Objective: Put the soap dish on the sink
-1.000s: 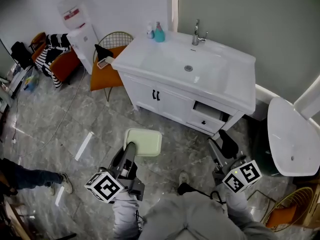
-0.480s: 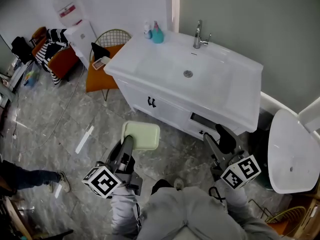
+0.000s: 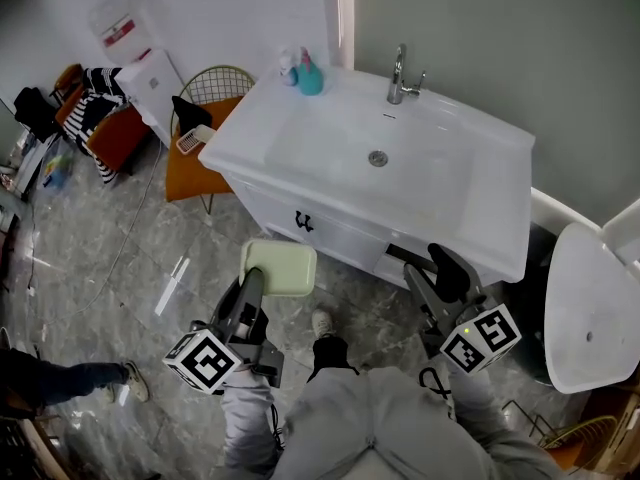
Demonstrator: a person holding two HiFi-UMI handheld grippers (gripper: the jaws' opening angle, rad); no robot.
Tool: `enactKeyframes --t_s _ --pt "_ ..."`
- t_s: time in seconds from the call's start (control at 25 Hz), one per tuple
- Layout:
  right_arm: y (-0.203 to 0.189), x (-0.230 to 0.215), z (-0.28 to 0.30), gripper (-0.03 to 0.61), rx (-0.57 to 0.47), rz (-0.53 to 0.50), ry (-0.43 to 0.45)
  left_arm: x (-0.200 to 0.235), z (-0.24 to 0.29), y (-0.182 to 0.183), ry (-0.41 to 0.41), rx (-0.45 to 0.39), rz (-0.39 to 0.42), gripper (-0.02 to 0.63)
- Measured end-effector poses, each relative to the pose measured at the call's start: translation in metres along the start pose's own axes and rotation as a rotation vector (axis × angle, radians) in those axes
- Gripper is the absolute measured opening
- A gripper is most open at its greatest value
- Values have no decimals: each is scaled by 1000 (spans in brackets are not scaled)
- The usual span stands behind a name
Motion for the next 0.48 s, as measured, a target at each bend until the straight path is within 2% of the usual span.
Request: enactKeyframes --t_s 0.48 --pt "14 -32 134 200 -7 -6 -45 41 105 92 -53 45 38 121"
Point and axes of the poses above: the fingertips, and each gripper's own axes: z forward along the fingers, x to its left, y out of its top, the point moved 6 cm from there along -z, backward along the fingers, and after that the axes turned 13 degrees about y, right-handed, at the moved point
